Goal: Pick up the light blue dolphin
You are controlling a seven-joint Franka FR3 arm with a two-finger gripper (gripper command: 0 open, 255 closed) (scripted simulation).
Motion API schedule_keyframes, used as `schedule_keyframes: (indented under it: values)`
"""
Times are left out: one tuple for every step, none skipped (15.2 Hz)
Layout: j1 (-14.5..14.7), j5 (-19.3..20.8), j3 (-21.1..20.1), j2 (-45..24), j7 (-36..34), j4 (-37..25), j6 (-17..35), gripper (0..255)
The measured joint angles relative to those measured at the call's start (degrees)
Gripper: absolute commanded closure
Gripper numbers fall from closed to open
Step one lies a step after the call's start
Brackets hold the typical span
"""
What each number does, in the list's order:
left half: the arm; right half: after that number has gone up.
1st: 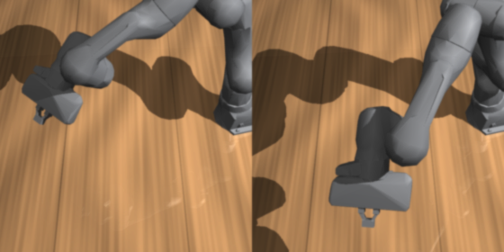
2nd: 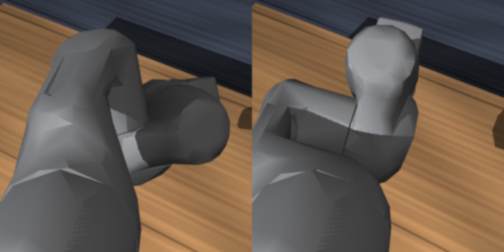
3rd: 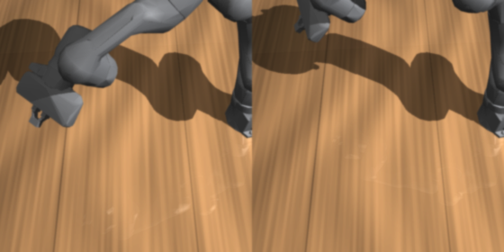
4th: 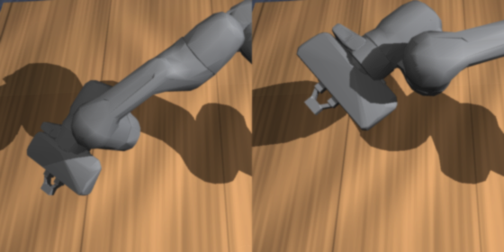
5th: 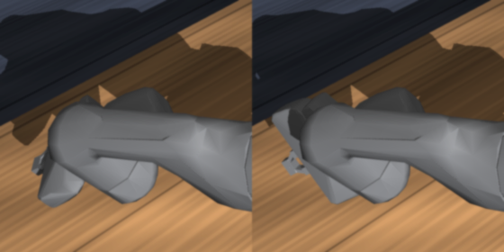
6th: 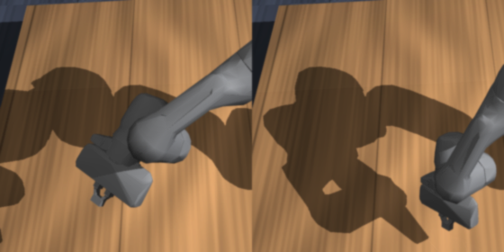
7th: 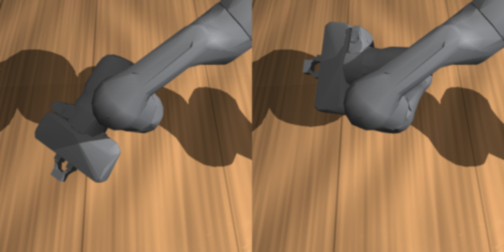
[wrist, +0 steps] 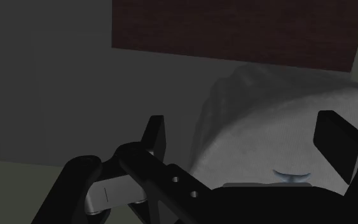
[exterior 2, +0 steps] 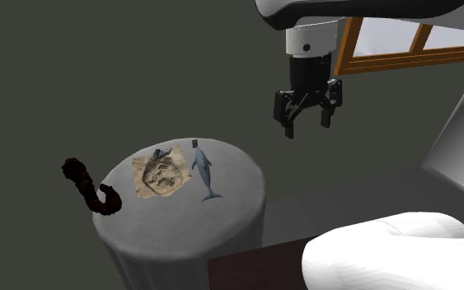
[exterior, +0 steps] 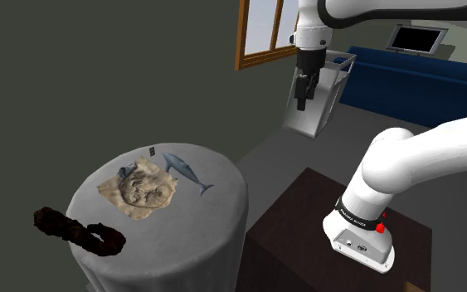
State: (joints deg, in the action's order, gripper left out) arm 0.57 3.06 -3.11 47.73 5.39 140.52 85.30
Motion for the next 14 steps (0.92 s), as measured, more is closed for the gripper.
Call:
schedule_keyframes:
  values:
    - [0.0,0.0,0.0,0.0,0.0,0.0,0.0,0]
    - [0.02,-0.08,-0.15,-0.76,-0.21,0.2,1.06,0]
    - [0.13,-0.29,-0.46,-1.37,-0.61,0.86,2.57,0]
    - [0.23,-0.49,-0.82,-2.44,-1.06,1.6,4.61,0]
    - [0.42,-0.82,-1.36,-3.42,-1.71,2.37,6.68,0]
    - [0.64,-1.24,-2.03,-4.53,-2.49,2.6,8.4,0]
    - [0.88,-1.65,-2.71,-5.62,-3.3,3.17,10.35,0]
    - [0.98,-1.85,-3.2,-6.88,-3.88,3.67,12.45,0]
    - [0.91,-1.83,-3.53,-8.94,-4.28,3.87,15.01,0]
    - [0.96,-1.95,-4.04,-10.72,-4.88,3.63,16.96,0]
    - [1.06,-2.09,-4.63,-12.54,-5.58,3.75,19.2,0]
    - [1.19,-2.24,-5.27,-14.18,-6.37,3.92,21.37,0]
    - [1.17,-2.18,-5.76,-16.17,-6.98,3.89,23.66,0]
    - [1.35,-2.3,-6.48,-17.66,-7.88,4.07,25.67,0]
